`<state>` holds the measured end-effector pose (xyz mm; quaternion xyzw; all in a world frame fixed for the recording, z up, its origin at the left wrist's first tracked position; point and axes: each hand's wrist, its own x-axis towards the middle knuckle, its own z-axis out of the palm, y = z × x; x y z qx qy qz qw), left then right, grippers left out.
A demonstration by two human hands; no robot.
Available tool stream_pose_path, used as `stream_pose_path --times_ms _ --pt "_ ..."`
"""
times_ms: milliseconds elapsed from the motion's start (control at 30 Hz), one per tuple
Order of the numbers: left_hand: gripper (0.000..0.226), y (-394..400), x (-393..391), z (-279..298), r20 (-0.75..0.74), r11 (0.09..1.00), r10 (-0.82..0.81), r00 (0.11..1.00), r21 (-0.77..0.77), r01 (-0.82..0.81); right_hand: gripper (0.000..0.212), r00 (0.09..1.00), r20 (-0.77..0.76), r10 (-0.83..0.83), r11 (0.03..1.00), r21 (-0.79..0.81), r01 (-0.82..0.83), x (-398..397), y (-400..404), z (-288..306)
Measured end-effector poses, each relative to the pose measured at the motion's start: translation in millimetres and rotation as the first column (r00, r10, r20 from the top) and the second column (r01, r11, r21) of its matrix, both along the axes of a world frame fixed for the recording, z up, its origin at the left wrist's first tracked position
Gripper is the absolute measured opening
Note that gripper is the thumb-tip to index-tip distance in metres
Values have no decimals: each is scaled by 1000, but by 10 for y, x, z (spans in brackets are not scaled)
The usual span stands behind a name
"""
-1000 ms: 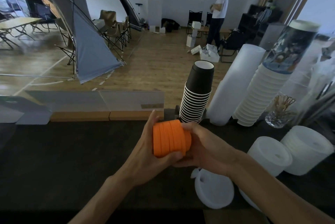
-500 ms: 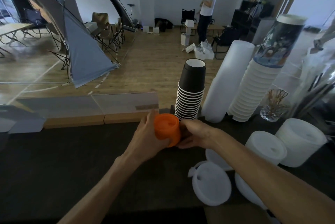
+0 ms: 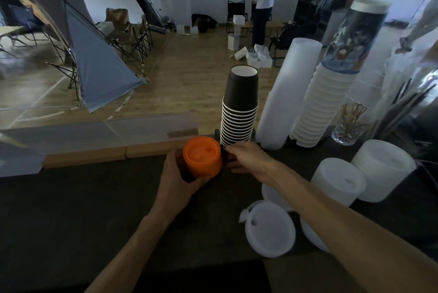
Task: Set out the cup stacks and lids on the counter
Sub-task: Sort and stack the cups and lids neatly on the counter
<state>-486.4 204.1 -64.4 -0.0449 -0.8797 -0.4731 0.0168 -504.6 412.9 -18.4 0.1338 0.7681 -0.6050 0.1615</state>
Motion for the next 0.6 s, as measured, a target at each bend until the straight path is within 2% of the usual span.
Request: stream_pose_path --times_ms 67,167,267,333,400,500,600 --pt "110 -26 187 22 24 995 96 995 -34 -95 31 995 -101 -10 998 62 17 189 167 130" --pt "95 91 678 99 -43 988 141 989 -54 -144 26 965 -262 22 976 216 37 594 505 288" --pt "78 361 1021 195 -94 995 -76 993 -76 69 22 935 -344 88 943 331 33 1022 787 307" --pt "88 553 1083 248 -48 948 -300 953 -128 292 21 912 -399 95 935 351 56 1286 938 291" --pt "106 745 1096 292 24 843 -481 876 -262 470 20 892 -446 71 929 355 103 1539 1069 293" --pt "125 1012 1093 370 135 683 -548 826 -498 535 18 859 -511 6 910 358 207 1867 1251 269" --pt "133 1179 1101 369 206 643 -483 851 -576 505 19 855 -518 -33 883 386 268 2119 1411 142"
